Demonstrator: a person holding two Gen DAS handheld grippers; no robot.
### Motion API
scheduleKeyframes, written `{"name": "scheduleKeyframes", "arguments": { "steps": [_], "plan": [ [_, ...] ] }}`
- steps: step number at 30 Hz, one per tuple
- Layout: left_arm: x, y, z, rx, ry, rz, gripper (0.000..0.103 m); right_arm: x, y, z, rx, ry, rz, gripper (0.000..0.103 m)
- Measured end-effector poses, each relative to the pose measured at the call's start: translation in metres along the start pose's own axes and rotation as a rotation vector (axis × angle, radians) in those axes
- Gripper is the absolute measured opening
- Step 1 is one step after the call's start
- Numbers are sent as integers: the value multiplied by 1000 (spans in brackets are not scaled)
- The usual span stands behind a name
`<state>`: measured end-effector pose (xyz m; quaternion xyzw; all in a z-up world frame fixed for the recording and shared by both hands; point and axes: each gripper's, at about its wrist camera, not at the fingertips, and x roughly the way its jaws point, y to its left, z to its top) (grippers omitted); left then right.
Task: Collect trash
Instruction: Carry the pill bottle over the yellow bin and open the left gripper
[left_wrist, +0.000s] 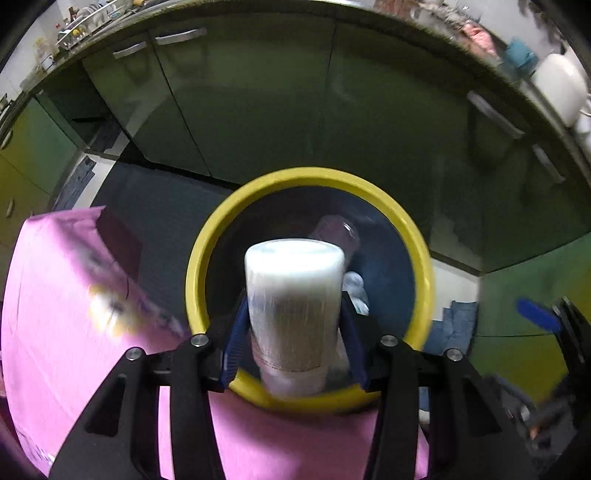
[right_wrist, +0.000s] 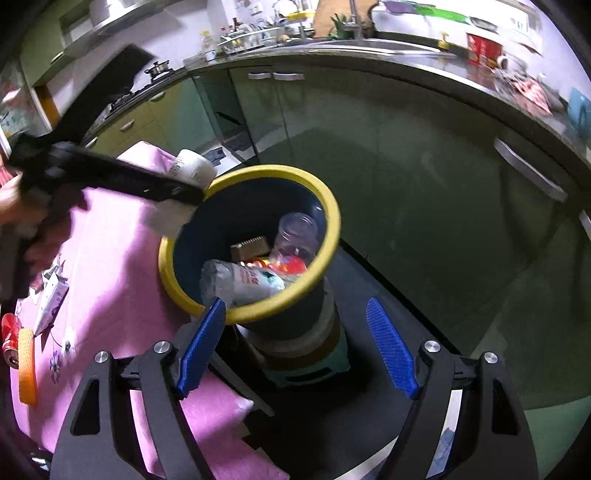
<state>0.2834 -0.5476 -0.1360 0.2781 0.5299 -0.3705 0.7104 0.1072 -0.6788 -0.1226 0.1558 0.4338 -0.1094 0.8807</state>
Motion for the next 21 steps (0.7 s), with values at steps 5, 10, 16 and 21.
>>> {"name": "scheduleKeyframes", "arguments": {
  "steps": [5,10,16,21],
  "plan": [
    [6,4,13,-21,-24,47,57,-1,-10,-5,26,8,5,78],
    [-52,20,-19,-52,-109,3,58,-6,6,-4,-7,5,22,78],
    [-149,62,-120,-189,-306,-26,73,-10,46,-1,-87,4,60,78],
    [-203,97,-217,-304,-434,32,86,-13,89,2,-177,10,83,78]
  ]
}}
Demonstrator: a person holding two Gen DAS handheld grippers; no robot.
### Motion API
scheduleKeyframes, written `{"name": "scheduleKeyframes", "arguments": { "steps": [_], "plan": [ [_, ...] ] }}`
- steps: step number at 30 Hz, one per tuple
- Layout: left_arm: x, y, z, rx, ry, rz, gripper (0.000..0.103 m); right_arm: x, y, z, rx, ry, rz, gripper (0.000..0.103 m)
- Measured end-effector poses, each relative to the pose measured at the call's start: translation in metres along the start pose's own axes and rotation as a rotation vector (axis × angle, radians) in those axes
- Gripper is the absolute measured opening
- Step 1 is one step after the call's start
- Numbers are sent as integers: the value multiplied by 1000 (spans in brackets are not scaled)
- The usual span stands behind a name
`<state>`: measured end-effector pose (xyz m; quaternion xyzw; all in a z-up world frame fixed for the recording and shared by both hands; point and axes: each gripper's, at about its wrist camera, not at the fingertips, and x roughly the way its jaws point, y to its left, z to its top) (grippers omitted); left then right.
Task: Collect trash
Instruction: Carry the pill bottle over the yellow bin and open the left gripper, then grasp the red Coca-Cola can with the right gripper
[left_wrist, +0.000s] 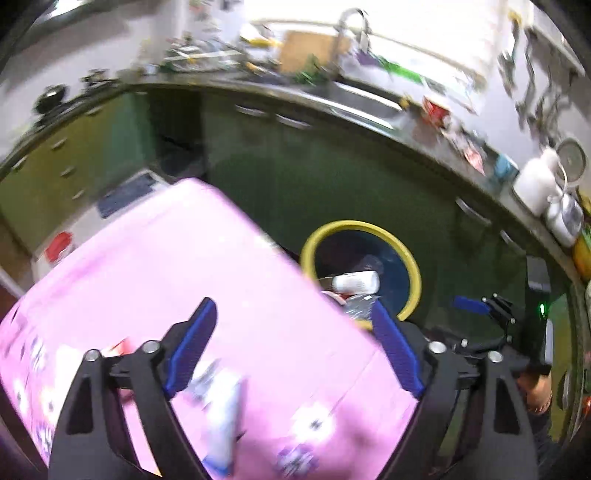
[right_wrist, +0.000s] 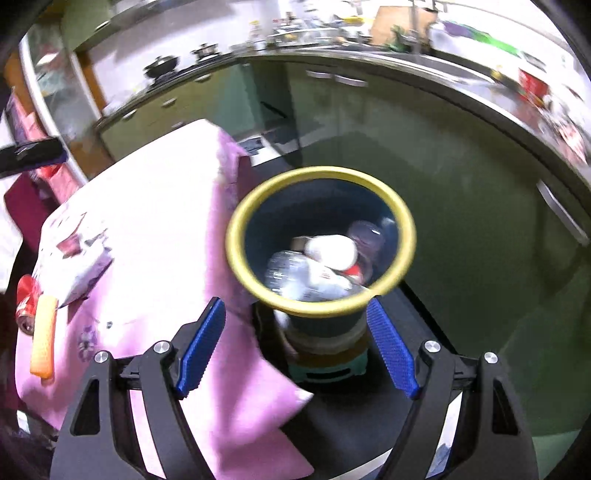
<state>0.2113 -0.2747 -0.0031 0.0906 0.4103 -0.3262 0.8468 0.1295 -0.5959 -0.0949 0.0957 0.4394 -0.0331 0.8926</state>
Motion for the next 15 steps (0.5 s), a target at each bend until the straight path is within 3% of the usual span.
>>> {"name": "scheduleKeyframes", "arguments": {
  "steps": [7,10,15],
  "plan": [
    [-102,87,-94,-234,-192,209,96,2,95,18,-183,14,114,79],
    [-131,114,-127,-326,-219,270,96,5,150,23,-286,36,205,79],
    [-186,156,-182,-487,-282,443,96,3,255,21,-464,70,408,79]
  ]
}}
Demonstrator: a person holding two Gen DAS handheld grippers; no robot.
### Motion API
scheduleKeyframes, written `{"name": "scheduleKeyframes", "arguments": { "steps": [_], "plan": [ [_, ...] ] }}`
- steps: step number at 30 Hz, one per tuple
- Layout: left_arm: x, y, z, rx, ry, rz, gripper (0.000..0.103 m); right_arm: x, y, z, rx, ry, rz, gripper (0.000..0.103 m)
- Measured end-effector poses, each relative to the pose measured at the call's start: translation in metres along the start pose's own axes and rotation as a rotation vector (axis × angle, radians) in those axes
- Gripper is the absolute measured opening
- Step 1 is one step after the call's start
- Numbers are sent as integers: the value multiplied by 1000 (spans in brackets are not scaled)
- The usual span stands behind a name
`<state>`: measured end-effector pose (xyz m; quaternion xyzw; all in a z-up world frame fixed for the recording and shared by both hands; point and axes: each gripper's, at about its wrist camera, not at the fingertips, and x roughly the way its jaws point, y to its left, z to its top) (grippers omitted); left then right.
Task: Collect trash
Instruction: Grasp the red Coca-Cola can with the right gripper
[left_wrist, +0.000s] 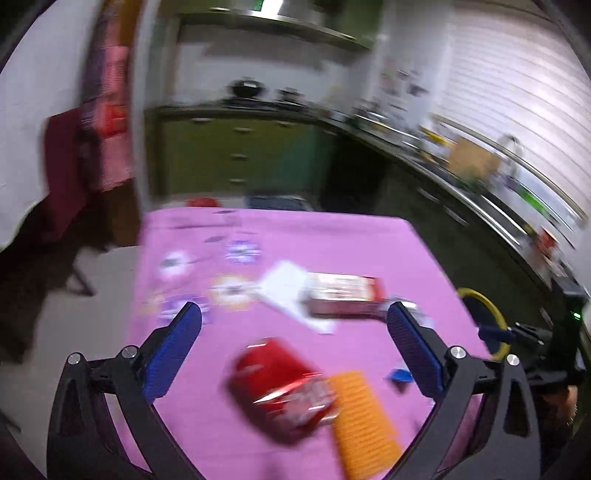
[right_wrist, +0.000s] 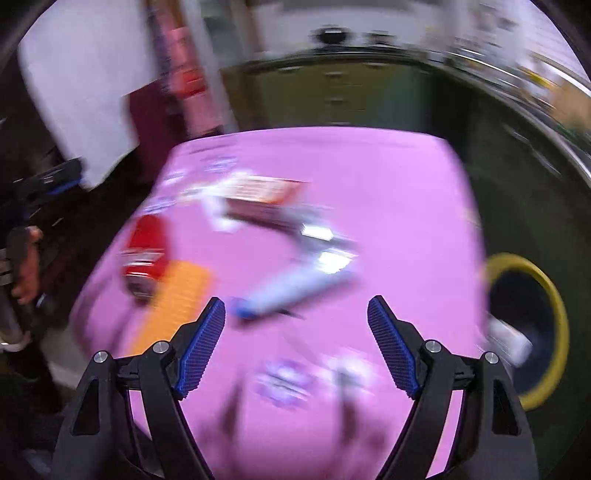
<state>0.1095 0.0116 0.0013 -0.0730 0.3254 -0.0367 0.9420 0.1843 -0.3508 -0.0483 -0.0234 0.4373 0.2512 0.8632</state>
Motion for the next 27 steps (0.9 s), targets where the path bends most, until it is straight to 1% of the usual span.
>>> {"name": "scheduleKeyframes", "arguments": {
  "steps": [2,4,6,7,9,10,13,16,21,27],
  "plan": [
    [-12,25,-4,-43,-17,76,96,18,44,16,-85,9,88,79],
    [-21,49,-7,-76,-26,123,96,35,83,30,-155,31,161,80],
    [-26,63,-9,-95,-25,148,96,51,114,41,-207,53,216,89],
    [-28,70,-10,-106,-27,155,96,57,124,44,-222,60,225,91],
    [-30,79,-12,-121,-28,158,96,80,149,54,-260,99,207,93],
    [-32,83,-13,-126,-27,160,96,88,154,56,-264,114,201,93],
    [-34,89,-17,-127,-27,165,96,120,168,61,-269,197,203,93],
    [-35,91,-19,-128,-27,160,96,141,170,60,-265,242,185,93],
    [-34,93,-21,-143,-28,160,96,158,166,59,-249,284,168,93],
    [-32,91,-24,-144,-22,152,96,174,173,59,-281,342,164,90]
  ]
}}
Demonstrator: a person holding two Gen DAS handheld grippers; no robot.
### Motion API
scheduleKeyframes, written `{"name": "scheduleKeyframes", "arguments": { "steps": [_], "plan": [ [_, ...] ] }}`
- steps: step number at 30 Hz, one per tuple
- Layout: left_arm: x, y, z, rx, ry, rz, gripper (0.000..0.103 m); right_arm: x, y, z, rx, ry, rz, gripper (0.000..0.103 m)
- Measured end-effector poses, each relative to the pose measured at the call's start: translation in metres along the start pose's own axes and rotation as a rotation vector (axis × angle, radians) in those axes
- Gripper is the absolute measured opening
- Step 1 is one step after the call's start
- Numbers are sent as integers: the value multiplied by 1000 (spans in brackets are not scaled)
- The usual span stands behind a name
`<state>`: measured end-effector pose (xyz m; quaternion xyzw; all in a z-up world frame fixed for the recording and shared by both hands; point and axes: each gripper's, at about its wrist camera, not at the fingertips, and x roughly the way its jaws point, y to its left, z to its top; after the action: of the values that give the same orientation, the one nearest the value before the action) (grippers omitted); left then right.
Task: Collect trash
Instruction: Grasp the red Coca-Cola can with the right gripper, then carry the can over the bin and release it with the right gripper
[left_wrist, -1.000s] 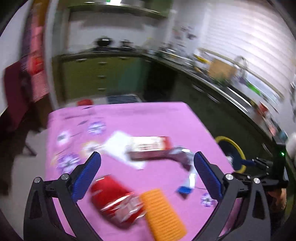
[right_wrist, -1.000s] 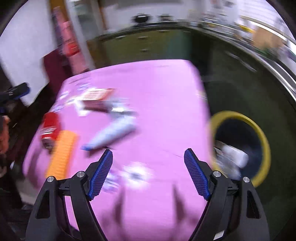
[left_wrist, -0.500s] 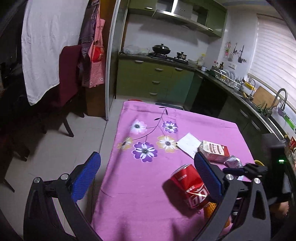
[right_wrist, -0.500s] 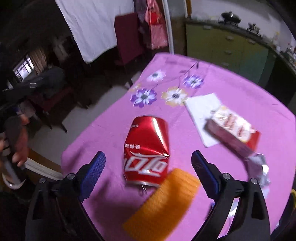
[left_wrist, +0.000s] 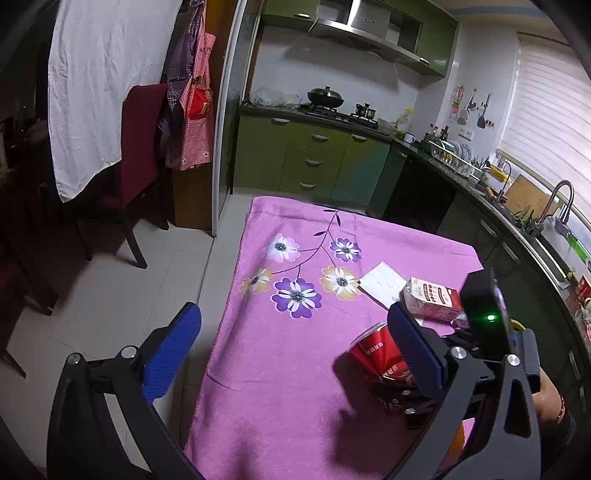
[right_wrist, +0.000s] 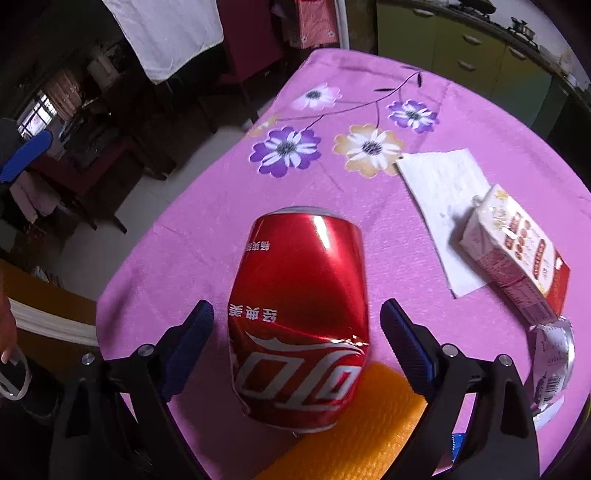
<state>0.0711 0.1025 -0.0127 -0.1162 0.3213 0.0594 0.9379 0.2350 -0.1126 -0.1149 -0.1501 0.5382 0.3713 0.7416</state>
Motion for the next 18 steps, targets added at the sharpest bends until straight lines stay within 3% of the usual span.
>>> {"name": "scheduleKeyframes", "arguments": {
  "steps": [4,6,12,18],
  "plan": [
    [1,-4,-3,15,5,-8,96,12,3,3,-14,29,-9,85],
    [1,-5,-4,19,5,-14,96,16,3,3,-11,47,-20,72],
    [5,-6,-5,19,22,-17,96,17,3,2,-12,42,-24,72],
    [3,-4,-5,15,11,-7,96,6,-2,6,27,-8,28,72]
  ]
}}
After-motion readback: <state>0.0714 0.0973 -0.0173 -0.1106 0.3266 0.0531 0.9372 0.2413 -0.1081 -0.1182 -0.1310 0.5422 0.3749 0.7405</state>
